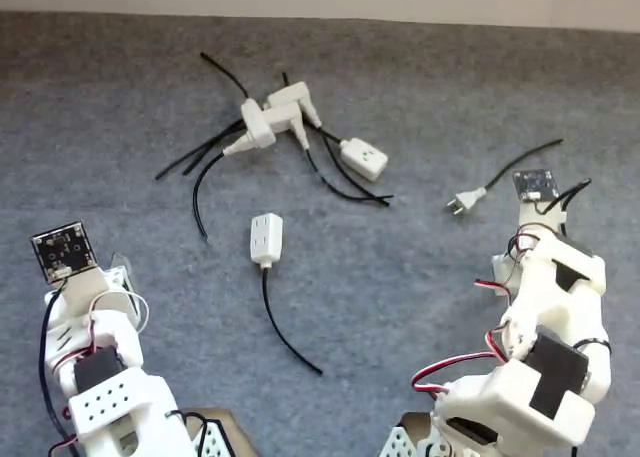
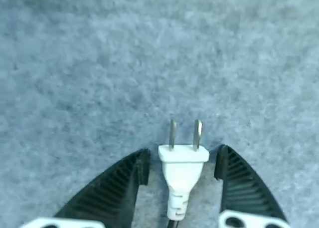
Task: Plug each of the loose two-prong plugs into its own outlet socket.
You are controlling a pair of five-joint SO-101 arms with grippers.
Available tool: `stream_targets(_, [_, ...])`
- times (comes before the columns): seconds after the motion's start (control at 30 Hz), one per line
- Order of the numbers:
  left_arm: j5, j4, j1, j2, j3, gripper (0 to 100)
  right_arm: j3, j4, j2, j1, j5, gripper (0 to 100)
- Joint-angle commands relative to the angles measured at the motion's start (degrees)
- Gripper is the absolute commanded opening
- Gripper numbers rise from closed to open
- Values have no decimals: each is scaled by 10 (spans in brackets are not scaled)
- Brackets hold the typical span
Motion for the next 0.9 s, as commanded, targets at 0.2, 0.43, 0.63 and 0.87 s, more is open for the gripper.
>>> stream_targets(0.2, [-1, -7, 22, -7, -9, 200, -3, 99, -67, -92, -91, 224])
stream_targets(0.43, [-1, -7, 22, -7, -9, 200, -1, 153, -116, -172, -164, 224])
stream_targets(0.63, [-1, -7, 22, -7, -9, 200, -1, 185, -109, -195, -193, 224])
stream_targets(0.87, [-1, -7, 22, -7, -9, 200, -1, 230, -111, -191, -178, 224])
